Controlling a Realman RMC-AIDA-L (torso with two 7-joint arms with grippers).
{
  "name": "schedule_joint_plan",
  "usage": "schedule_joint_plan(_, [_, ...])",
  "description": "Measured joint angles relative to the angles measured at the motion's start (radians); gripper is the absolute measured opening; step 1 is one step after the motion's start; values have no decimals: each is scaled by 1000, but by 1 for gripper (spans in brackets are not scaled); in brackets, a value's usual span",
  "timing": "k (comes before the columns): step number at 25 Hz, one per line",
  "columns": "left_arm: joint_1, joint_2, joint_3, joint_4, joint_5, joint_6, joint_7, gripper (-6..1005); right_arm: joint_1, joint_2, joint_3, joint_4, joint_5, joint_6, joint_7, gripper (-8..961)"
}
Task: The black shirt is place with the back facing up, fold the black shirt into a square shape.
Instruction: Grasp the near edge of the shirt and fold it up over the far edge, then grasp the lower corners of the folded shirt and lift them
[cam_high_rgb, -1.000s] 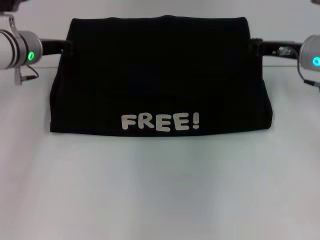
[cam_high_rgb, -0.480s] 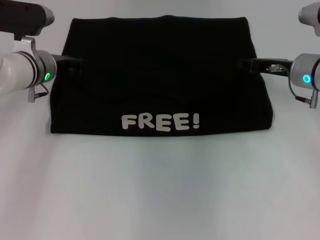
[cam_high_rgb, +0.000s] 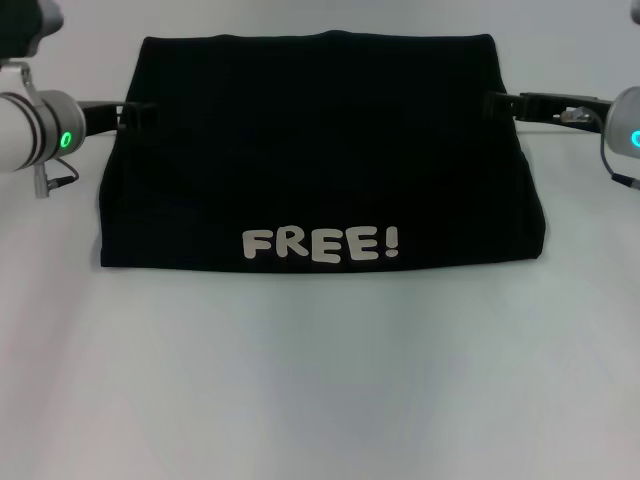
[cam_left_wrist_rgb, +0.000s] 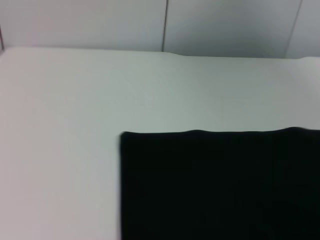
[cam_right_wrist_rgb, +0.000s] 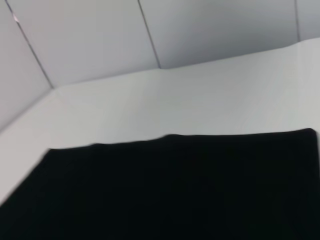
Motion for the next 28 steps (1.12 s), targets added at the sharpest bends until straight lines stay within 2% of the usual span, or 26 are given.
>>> schedule_joint_plan(3, [41, -16, 3, 99, 0, 126, -40, 652, -26, -12, 0, -14, 25, -88, 0, 688])
schedule_joint_plan(6, [84, -32, 3, 190, 0, 278, -57, 702, -64, -29, 2, -27, 36, -205, 10, 716])
schedule_joint_plan(7, [107, -39, 3, 238, -1, 365, -62, 719, -80, -36, 2, -31, 38, -246, 19, 726])
schedule_joint_plan(10, [161, -48, 3, 332, -7, 524, -75, 750, -124, -49, 2, -50, 43, -353, 36, 730])
schedule_joint_plan(13, [210, -45, 1, 388, -27, 657, -82, 746, -165, -53, 7, -72, 46, -427, 40, 723])
schedule_joint_plan(16, [254, -31, -7, 397, -72, 748, -90, 742, -192, -55, 9, -75, 49, -436, 42, 721])
schedule_joint_plan(21, [311, -24, -7, 391, -85, 712, -165, 740, -216, -52, 11, -76, 56, -423, 42, 720])
schedule_joint_plan(28, [320, -23, -8, 341, -61, 650, -224, 739, -218, -52, 12, -76, 57, -402, 43, 720])
